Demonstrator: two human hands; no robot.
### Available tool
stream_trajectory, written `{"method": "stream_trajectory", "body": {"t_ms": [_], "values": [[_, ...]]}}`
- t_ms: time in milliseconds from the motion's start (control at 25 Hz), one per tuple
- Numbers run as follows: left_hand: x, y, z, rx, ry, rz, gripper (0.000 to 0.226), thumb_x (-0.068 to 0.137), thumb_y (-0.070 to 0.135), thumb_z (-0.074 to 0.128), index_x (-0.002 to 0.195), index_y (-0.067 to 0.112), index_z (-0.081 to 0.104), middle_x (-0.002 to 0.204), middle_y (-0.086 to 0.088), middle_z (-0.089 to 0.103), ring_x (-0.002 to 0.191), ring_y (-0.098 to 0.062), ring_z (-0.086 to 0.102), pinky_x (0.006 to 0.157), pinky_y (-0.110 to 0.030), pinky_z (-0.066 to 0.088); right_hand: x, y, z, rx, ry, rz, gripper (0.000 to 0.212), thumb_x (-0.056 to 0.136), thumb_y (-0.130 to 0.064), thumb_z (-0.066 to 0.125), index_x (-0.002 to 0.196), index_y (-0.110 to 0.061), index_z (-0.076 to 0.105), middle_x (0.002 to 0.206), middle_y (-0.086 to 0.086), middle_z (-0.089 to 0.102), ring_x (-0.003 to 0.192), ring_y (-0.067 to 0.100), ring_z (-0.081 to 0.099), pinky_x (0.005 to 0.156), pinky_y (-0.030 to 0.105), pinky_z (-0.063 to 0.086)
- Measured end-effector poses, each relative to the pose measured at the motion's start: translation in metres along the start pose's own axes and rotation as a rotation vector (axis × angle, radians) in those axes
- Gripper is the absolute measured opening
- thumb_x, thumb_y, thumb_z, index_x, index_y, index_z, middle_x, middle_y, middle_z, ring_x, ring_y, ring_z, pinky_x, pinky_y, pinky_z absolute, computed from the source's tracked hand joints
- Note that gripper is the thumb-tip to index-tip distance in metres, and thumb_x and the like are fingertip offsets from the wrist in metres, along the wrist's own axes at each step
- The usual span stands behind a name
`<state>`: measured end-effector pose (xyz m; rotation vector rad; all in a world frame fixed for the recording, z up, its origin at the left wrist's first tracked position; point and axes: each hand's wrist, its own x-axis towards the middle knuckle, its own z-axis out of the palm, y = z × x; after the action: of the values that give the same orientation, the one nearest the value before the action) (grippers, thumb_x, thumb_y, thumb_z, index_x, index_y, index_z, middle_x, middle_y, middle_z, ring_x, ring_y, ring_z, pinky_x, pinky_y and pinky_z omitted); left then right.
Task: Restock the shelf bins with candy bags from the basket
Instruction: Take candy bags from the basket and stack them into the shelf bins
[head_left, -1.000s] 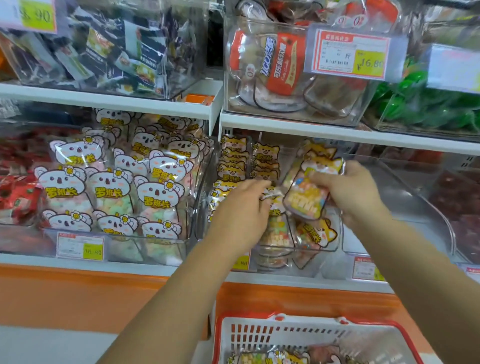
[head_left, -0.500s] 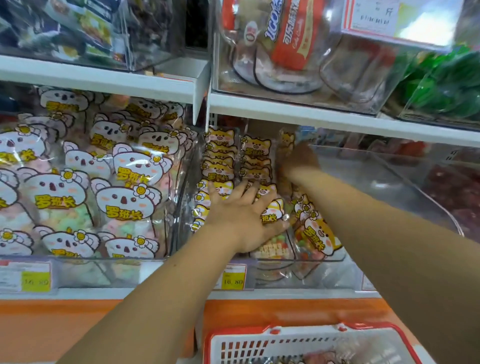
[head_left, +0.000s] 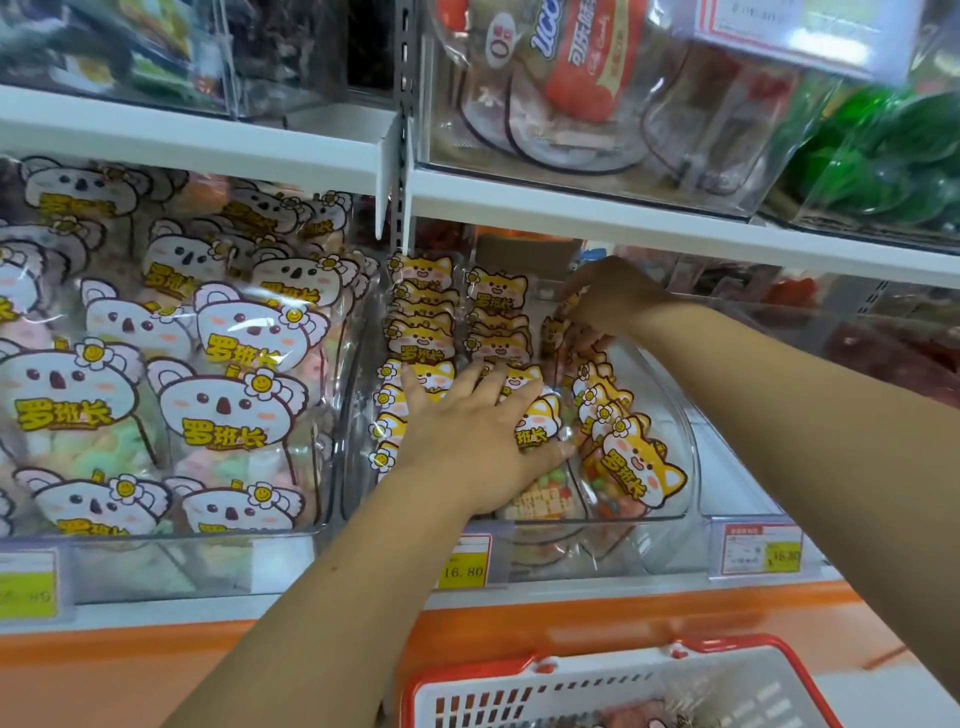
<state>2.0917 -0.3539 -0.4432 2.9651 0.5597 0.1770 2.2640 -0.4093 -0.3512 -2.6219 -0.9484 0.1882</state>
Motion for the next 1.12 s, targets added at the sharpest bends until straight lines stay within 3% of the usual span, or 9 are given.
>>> {"method": "stream_trajectory", "body": {"t_ms": [120, 200, 280, 400, 560, 680, 760, 920, 1120], "values": [[0.001, 0.001, -0.001, -0.002, 0.004, 0.002, 0.076, 0.083, 0.083, 0.014, 0.15, 0.049, 0.008, 0.163, 0.009, 0.003, 0.15, -0.013, -0.005, 0.109, -0.07, -0.01, -0.006, -0.009, 0.002, -0.227, -0.049, -0.038, 0.048, 0.093, 0.004, 0.036, 0.137, -0.009, 0.051, 0.136, 0.016, 0.053, 0.111, 0.026, 0.058, 0.082, 0.024, 0.051], [0.0, 0.0, -0.001, -0.005, 0.001, 0.001, 0.076, 0.082, 0.083, 0.014, 0.15, 0.049, 0.008, 0.163, 0.009, 0.003, 0.15, -0.014, -0.005, 0.109, -0.07, -0.011, -0.007, -0.01, 0.004, -0.278, -0.098, -0.023, 0.051, 0.093, 0.0, 0.038, 0.143, -0.008, 0.043, 0.143, 0.015, 0.046, 0.125, 0.028, 0.05, 0.089, 0.025, 0.047], [-0.002, 0.001, -0.002, -0.007, 0.001, -0.002, 0.076, 0.082, 0.083, 0.014, 0.149, 0.049, 0.008, 0.163, 0.008, 0.003, 0.15, -0.014, -0.005, 0.109, -0.07, -0.011, -0.003, -0.006, 0.001, -0.249, -0.124, -0.015, 0.041, 0.095, -0.009, 0.045, 0.136, -0.005, 0.049, 0.125, 0.015, 0.058, 0.106, 0.026, 0.061, 0.076, 0.027, 0.055], [-0.001, 0.001, -0.002, -0.016, 0.001, -0.004, 0.076, 0.082, 0.083, 0.014, 0.149, 0.048, 0.009, 0.163, 0.007, 0.005, 0.15, -0.014, -0.004, 0.109, -0.07, -0.012, 0.008, 0.003, 0.0, -0.165, 0.029, -0.005, 0.025, 0.099, -0.013, 0.042, 0.114, -0.003, 0.06, 0.104, 0.014, 0.066, 0.083, 0.026, 0.066, 0.07, 0.036, 0.059], [-0.002, 0.0, -0.002, -0.016, 0.003, -0.006, 0.076, 0.082, 0.083, 0.016, 0.15, 0.048, 0.009, 0.163, 0.007, 0.006, 0.15, -0.014, -0.004, 0.109, -0.069, -0.012, 0.007, 0.003, 0.011, -0.337, 0.023, -0.12, 0.044, 0.096, -0.004, 0.033, 0.128, -0.016, 0.06, 0.135, 0.009, 0.056, 0.115, 0.027, 0.056, 0.094, 0.033, 0.047], [-0.001, 0.0, -0.002, -0.018, -0.005, -0.006, 0.076, 0.082, 0.083, 0.017, 0.149, 0.049, 0.008, 0.163, 0.006, 0.007, 0.15, -0.015, -0.003, 0.108, -0.069, -0.011, 0.002, 0.0, 0.003, -0.345, -0.023, -0.185, 0.043, 0.102, -0.007, 0.031, 0.137, -0.016, 0.053, 0.14, 0.008, 0.052, 0.122, 0.024, 0.052, 0.098, 0.028, 0.042], [-0.001, 0.001, -0.003, -0.018, 0.001, -0.006, 0.076, 0.082, 0.083, 0.017, 0.149, 0.049, 0.008, 0.163, 0.006, 0.007, 0.15, -0.015, -0.002, 0.109, -0.069, -0.011, 0.004, 0.007, -0.005, -0.4, 0.084, -0.206, 0.037, 0.103, -0.025, 0.037, 0.131, -0.009, 0.057, 0.133, 0.011, 0.056, 0.118, 0.026, 0.054, 0.096, 0.031, 0.043], [-0.001, 0.001, -0.003, -0.02, 0.014, -0.008, 0.077, 0.082, 0.084, 0.019, 0.15, 0.049, 0.01, 0.163, 0.007, 0.008, 0.15, -0.013, -0.001, 0.109, -0.068, -0.01, 0.002, 0.016, 0.005, -0.635, 0.143, 0.019, 0.075, 0.081, -0.077, 0.042, 0.121, -0.017, 0.062, 0.137, 0.015, 0.045, 0.131, 0.038, 0.033, 0.104, 0.046, 0.035], [-0.001, 0.0, -0.002, -0.023, 0.009, -0.02, 0.081, 0.079, 0.087, 0.022, 0.149, 0.048, 0.011, 0.163, 0.007, 0.009, 0.15, -0.012, 0.0, 0.11, -0.068, -0.009, -0.001, 0.018, 0.023, -0.659, 0.095, 0.031, 0.077, 0.08, -0.068, 0.056, 0.132, -0.013, 0.052, 0.137, 0.013, 0.042, 0.133, 0.039, 0.03, 0.106, 0.048, 0.035]]}}
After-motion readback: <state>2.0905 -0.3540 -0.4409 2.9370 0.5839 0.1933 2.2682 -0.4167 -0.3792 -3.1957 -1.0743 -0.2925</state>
